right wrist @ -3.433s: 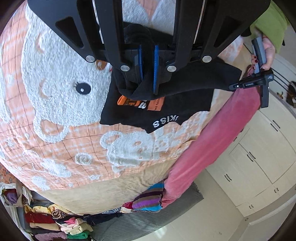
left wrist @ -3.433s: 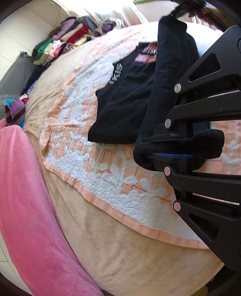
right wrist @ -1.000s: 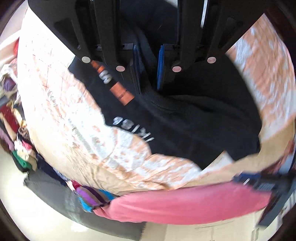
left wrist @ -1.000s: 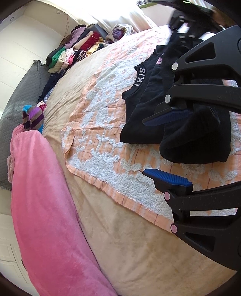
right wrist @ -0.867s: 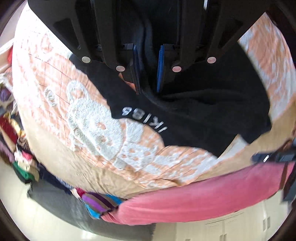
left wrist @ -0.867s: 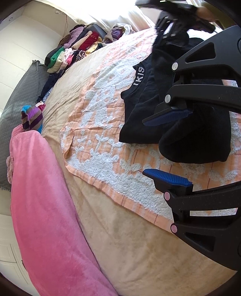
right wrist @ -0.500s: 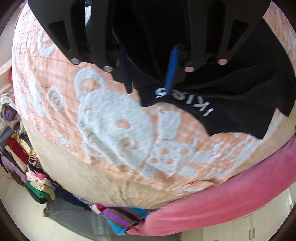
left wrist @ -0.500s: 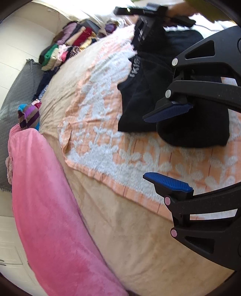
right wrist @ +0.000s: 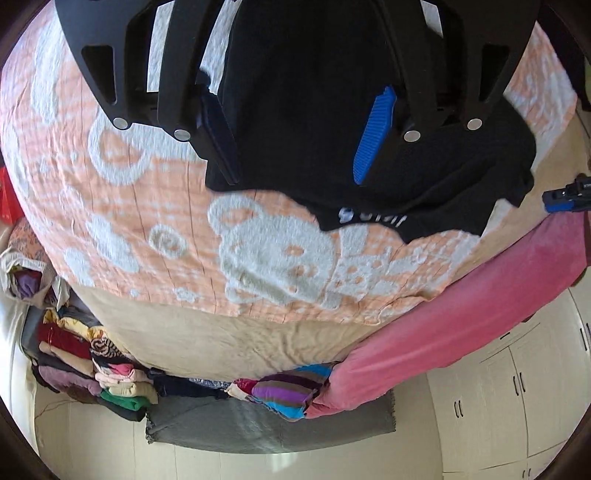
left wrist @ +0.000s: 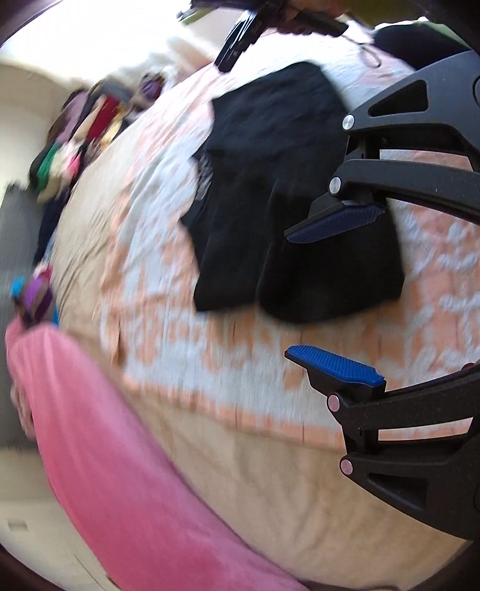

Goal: Fold small clothes

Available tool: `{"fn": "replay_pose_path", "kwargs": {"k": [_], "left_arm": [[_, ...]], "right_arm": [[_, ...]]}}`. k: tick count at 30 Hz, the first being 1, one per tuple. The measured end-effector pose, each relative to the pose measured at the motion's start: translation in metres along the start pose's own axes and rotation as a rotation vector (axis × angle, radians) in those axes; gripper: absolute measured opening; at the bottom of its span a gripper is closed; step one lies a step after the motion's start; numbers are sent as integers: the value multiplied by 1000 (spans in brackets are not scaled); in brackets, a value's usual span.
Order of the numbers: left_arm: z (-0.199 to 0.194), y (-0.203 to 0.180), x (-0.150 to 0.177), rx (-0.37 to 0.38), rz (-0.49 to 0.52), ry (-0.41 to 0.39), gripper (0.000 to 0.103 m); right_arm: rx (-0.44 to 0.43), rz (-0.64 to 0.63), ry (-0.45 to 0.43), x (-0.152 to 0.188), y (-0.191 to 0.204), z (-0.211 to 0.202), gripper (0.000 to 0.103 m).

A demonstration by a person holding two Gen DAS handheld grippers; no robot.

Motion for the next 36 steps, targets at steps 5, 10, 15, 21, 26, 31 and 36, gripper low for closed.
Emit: {"fn": "replay_pose_path", "kwargs": {"k": [5, 10, 15, 21, 26, 31, 36], "left_arm": [[11, -26, 18, -44, 156, 41, 44], [30, -50, 31, -34, 227, 80, 44], [49, -64, 12, 9, 175, 76, 44], [63, -29, -35, 56, -120, 1, 45], [62, 12, -41, -26, -235, -9, 54], [58, 27, -36, -96, -240, 13, 62], [52, 37, -19, -106, -238, 33, 68]], "right_arm": [[-12, 2, 27, 32, 14, -6, 66], [-6, -1, 66, 56, 17, 2, 67], [-30, 69, 73, 65, 10, 10, 67], [-34, 125, 82, 70, 3, 16, 67], [-18, 131, 89, 70, 3, 16, 67], [7, 131, 50, 63, -2, 1, 67], [24, 174, 19, 61, -19, -13, 67]]}}
Point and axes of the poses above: each gripper's, at about its wrist camera, not at the fingertips, and z roughly the way its jaws point, y to its left, x to its underside, the point moved 8 cm from there along z, roughly the way its jaws point, and after that the axes turned 15 degrees about -x, right-handed, at the moved point
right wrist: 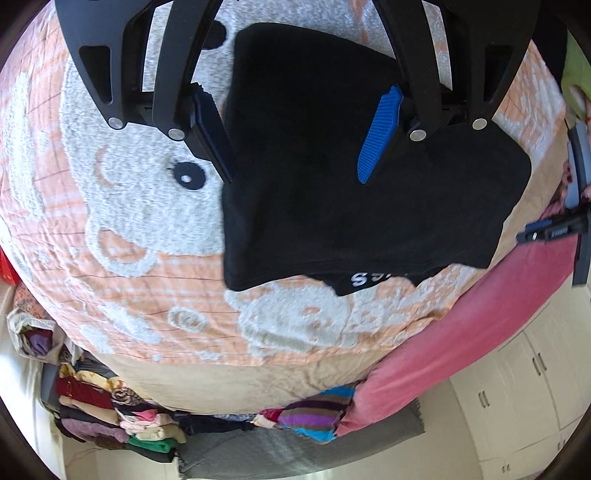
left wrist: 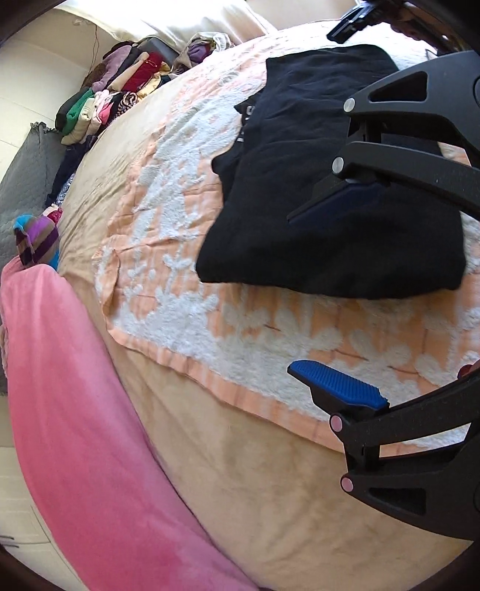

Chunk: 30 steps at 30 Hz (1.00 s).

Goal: Fold small clothes

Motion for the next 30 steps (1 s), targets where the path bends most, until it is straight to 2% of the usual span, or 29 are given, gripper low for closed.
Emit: {"fn": "replay_pose_path", "kwargs": {"k": [3, 7, 12, 13, 14, 15, 16, 17, 19, 20, 22, 24, 27, 30], "left_arm": [[6, 2, 2, -3, -17, 5, 69], [14, -9, -2, 66, -46, 15, 69], [35, -19, 5, 9, -13, 34, 68], [38, -20, 5, 3, -32, 35, 59], [40, -22, 7, 10, -38, 41, 41], [42, -26, 8, 31, -38, 47, 32], [41, -29, 8, 41, -35, 44, 17], [39, -30, 7, 42, -30, 37, 2], [28, -28, 0, 25, -24, -13, 3], [24, -26, -3, 25, -33, -32, 3], [17, -22, -9, 33, -54, -64, 3], [16, -24, -11, 10, -39, -87, 3], [26, -26, -8, -22, -17, -64, 3], [38, -24, -3, -52, -5, -28, 4]], "right_arm": [[-7, 47, -7, -5, -11, 3, 67], [-16, 101, -19, -24, -26, 17, 67], [22, 113, 9, -49, -44, 45, 67], [13, 131, 19, -51, -48, 52, 67], [14, 146, 29, -51, -53, 59, 67], [16, 152, 39, -50, -56, 64, 66], [8, 151, 51, -48, -55, 68, 47], [-2, 144, 55, -47, -55, 70, 17], [-10, 111, 10, -52, -49, 61, 15], [-20, 101, -40, -58, -47, 52, 8], [-35, 110, -86, -64, -48, 44, 8], [-7, 105, -54, -64, -52, 50, 8], [69, 61, 27, -54, -58, 70, 8], [122, 34, 54, -47, -59, 77, 10]]}}
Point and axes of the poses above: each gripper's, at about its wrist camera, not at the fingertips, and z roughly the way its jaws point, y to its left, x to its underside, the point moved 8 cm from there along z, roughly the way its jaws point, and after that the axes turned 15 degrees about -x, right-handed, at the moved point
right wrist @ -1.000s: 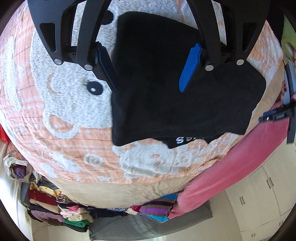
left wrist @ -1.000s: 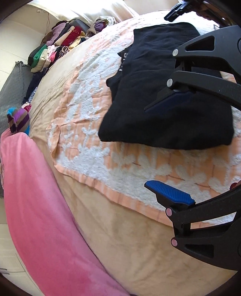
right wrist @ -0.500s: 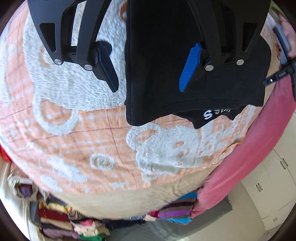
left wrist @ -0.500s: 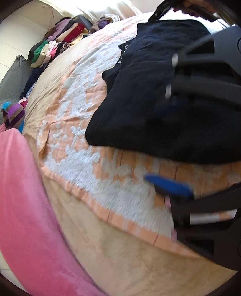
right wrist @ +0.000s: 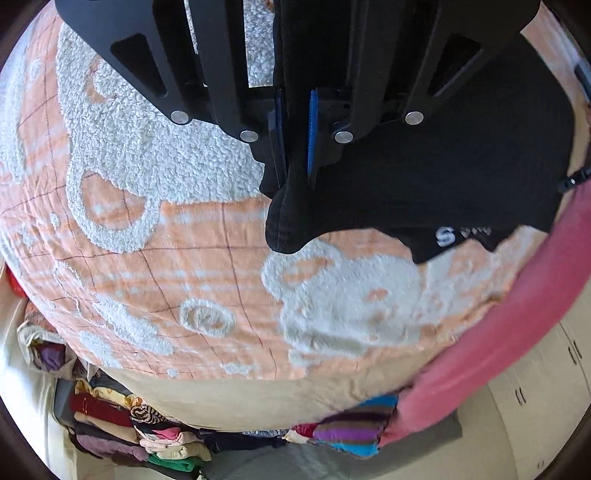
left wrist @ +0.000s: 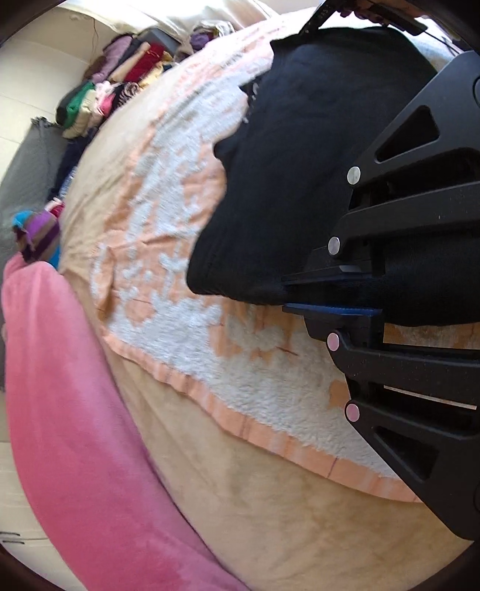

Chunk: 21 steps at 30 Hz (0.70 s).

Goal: Fold small clothes

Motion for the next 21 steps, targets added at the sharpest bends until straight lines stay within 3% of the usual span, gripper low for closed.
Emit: {"fn": "replay_pose_path", "kwargs": {"k": [3, 8, 13, 15, 19, 21], "left_arm": [[1, 3, 0, -11, 0, 9, 7], [-12, 12, -9, -21, -23, -22, 11], [-27, 14, -13, -14, -25, -37, 26], [-34, 14, -14, -13, -17, -48, 27], [-52, 9, -13, -3, 6, -71, 38], [-58, 5, -7, -1, 33, -75, 38]], "right_arm": [[-1, 12, -5, 1, 0, -8, 18], [-23, -31, -73, -2, 13, -43, 42], [-65, -71, -126, 1, 34, -81, 49], [-85, -91, -133, 7, 46, -93, 49], [-131, -119, -118, 25, 71, -103, 50], [-163, -137, -94, 42, 87, -103, 50]]}}
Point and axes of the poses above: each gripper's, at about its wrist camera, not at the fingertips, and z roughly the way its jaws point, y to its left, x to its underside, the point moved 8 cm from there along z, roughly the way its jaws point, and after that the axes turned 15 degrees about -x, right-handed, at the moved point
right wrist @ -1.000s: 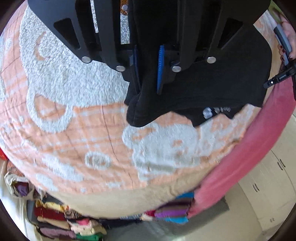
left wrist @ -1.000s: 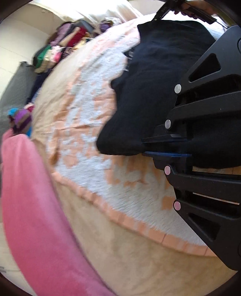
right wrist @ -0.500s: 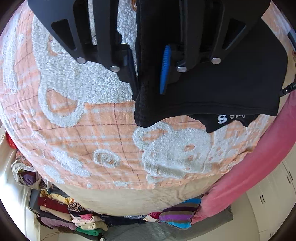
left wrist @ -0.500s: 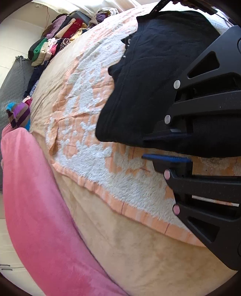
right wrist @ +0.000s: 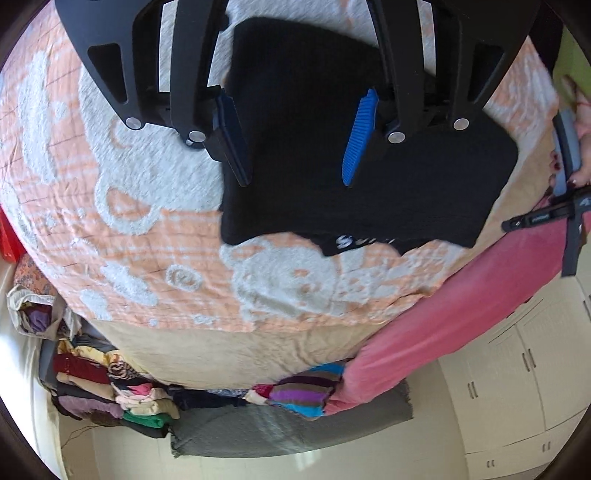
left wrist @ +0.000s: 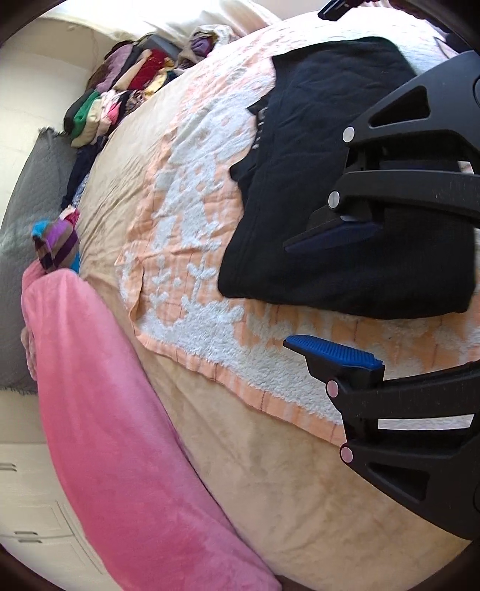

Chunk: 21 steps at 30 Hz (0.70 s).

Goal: Fold small clothes

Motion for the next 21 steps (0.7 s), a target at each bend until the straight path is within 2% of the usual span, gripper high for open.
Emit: {"fn": "replay_pose_path", "kwargs": {"k": [4, 6, 10, 14, 15, 17, 21], "left_arm": [[-6, -20, 29, 6, 78, 39, 40], [-4, -30, 41, 8, 107, 64, 44], [6, -39, 59, -30, 153, 98, 48], [7, -34, 67, -53, 144, 108, 57], [7, -33, 70, -52, 142, 115, 57], [10, -30, 77, -50, 140, 137, 59], [14, -29, 81, -39, 129, 155, 59]], "right_arm": [[-19, -11, 66, 28, 21, 13, 55], [-31, 16, 90, 38, 25, 19, 55], [-17, 26, 128, 53, 27, 27, 55], [16, 69, 167, 67, 14, 32, 56], [42, 91, 198, 75, 6, 35, 56], [23, 134, 214, 82, 0, 38, 56], [31, 118, 225, 85, 1, 39, 56]]}}
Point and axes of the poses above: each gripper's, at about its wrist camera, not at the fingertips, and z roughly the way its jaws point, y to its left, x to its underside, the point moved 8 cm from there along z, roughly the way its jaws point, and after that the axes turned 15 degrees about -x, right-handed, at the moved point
